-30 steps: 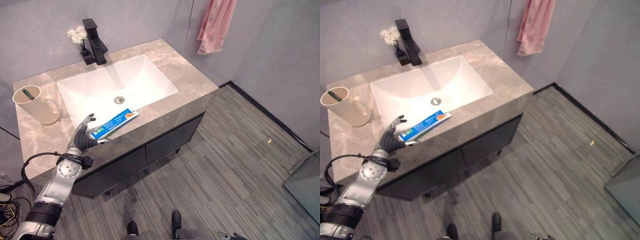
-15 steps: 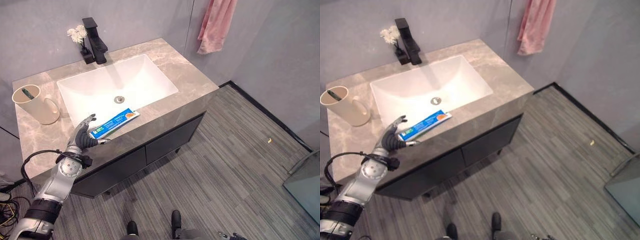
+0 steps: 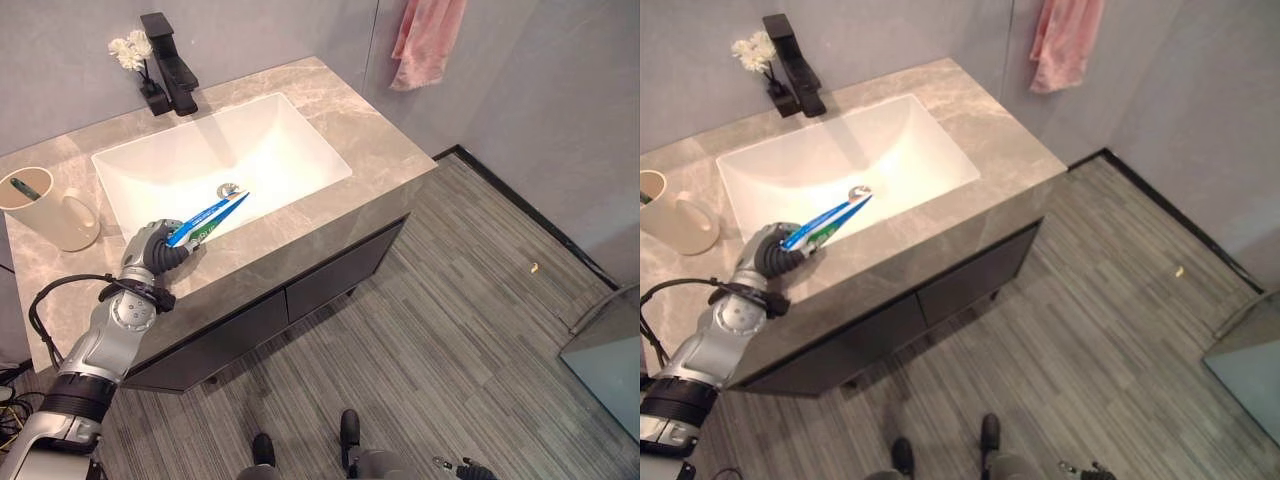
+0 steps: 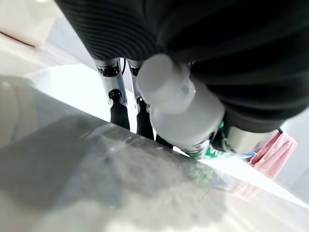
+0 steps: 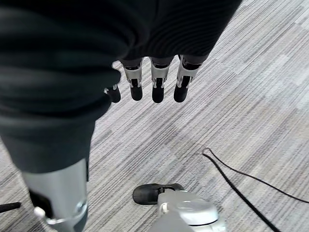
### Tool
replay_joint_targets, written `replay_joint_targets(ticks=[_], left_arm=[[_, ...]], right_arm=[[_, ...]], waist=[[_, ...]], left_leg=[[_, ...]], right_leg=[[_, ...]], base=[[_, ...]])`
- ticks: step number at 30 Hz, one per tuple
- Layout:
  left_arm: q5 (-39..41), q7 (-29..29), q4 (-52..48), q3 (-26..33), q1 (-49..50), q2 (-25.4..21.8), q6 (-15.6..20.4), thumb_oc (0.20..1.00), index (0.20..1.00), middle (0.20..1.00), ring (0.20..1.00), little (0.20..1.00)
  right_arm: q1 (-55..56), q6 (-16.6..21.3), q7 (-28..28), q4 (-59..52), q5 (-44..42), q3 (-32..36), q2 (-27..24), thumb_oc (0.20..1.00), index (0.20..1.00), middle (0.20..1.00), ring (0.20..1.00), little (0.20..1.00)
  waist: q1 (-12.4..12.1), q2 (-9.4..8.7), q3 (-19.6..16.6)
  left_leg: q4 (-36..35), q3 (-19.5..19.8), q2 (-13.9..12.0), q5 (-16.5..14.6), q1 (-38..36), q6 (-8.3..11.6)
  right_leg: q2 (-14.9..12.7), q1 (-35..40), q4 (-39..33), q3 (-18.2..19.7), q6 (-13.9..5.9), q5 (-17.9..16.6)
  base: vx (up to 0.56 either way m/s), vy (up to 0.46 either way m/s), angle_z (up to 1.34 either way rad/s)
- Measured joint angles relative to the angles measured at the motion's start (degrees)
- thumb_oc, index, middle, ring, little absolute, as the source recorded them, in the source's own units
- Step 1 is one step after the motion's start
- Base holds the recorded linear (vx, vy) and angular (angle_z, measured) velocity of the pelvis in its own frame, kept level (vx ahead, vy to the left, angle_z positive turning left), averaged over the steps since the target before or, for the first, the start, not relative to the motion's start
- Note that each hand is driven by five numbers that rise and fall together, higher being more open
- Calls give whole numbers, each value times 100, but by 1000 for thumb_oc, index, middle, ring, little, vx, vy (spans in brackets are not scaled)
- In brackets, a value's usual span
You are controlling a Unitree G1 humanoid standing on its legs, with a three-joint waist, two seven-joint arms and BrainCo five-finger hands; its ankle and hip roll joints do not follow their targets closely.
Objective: Put brush and paste in cup on sink, flatten towel.
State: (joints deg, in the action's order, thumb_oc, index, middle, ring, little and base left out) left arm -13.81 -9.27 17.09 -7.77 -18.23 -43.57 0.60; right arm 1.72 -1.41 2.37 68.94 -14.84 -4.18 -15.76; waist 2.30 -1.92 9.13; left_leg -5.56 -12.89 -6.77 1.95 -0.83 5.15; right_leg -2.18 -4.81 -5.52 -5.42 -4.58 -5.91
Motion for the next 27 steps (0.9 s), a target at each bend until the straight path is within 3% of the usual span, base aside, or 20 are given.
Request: replay_joint_targets(ticks=[4, 7, 14, 18, 24, 27], left_arm=[[26, -73, -1, 18, 25, 5, 1, 200, 200, 200, 200, 200], [287, -195, -66, 314, 154, 431, 10, 200, 200, 200, 200, 200], [832, -319, -976, 287, 1013, 1067, 263, 200, 200, 200, 200, 200], [924, -438, -1258, 310, 1379, 1062, 360, 200, 200, 200, 200, 200], [1127, -560, -1661, 686, 1848, 1359, 559, 200, 200, 200, 200, 200], [1168, -573, -1660, 758, 1841, 1492, 572, 200, 200, 200, 200, 200]], right_arm=[[14, -1, 1, 13, 0, 1, 0, 1000, 1000, 1000, 1000, 1000], [28, -5, 23, -142, -8, 3, 5, 1000, 1000, 1000, 1000, 1000], [-108, 147, 270, -1007, -263, 17, 50, 1000, 1000, 1000, 1000, 1000], [-189, 182, 396, -1230, -475, 26, 57, 1000, 1000, 1000, 1000, 1000], [182, 301, 515, -3182, -660, 342, -102, 1000, 1000, 1000, 1000, 1000], [243, 373, 620, -3473, -672, 594, -162, 1000, 1000, 1000, 1000, 1000]], waist=[[4, 10, 6], [14, 17, 9], [-128, 13, -40], [-189, 90, -182], [-170, 495, -593], [-146, 551, -631]], left_leg=[[1, 7, -1, 1, -10, 0], [1, 108, -6, 1, -116, 0], [-1, 324, -11, 17, -219, 21], [1, 472, -2, 38, -276, 12], [-3, 610, 69, 40, -422, -17], [-4, 612, 73, 42, -422, -15]], right_leg=[[4, 12, 1, -6, 29, -22], [-1, 179, 1, -140, 26, -17], [-11, 378, 0, -313, 39, 48], [-33, 520, 0, -466, 53, 58], [-115, 719, 0, -592, -6, 141], [-117, 715, 0, -586, 0, 137]], base=[[0, 0, 0], [-3, 4, 15], [-10, -6, 14], [-30, -4, 21], [-53, 4, 13], [-30, 8, 0]])
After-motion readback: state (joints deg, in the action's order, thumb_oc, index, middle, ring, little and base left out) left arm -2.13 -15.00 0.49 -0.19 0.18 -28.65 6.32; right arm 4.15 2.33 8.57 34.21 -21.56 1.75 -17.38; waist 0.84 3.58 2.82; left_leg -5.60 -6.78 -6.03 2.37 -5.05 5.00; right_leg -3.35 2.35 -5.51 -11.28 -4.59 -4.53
